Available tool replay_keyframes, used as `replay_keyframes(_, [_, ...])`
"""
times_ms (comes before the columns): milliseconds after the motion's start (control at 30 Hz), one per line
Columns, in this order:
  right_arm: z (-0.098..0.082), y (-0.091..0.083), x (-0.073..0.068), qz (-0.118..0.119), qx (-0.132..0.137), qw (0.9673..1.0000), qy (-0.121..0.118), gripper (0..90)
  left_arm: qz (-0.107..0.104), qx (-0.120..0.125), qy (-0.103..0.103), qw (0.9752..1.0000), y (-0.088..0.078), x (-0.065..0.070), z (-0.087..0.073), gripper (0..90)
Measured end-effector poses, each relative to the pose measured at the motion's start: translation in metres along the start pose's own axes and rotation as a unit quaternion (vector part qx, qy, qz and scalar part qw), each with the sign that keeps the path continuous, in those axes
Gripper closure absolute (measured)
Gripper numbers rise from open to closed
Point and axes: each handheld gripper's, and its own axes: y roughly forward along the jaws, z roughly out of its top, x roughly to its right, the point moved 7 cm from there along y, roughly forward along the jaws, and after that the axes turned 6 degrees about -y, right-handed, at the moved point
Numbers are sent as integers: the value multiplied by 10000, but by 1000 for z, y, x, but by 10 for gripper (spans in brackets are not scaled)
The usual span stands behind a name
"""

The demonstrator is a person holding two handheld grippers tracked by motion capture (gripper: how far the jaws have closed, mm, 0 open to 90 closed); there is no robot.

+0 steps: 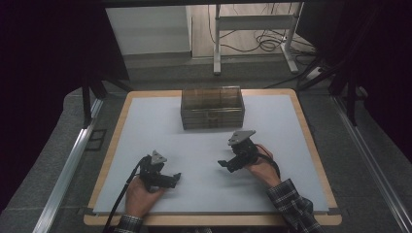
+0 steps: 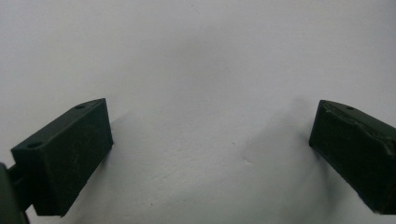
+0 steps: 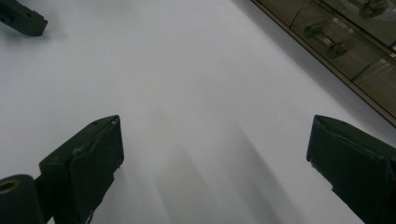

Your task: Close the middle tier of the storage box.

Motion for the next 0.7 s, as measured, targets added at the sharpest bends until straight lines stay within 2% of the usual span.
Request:
replay_keyframes(433, [-10, -9, -3, -23, 10, 9999, 115, 35, -3, -6, 1, 10000, 0, 0, 0, 0])
replay_keyframes(700, [-16, -14, -6, -90, -27, 9999, 88, 35, -3, -5, 0, 10000, 0, 0, 0, 0])
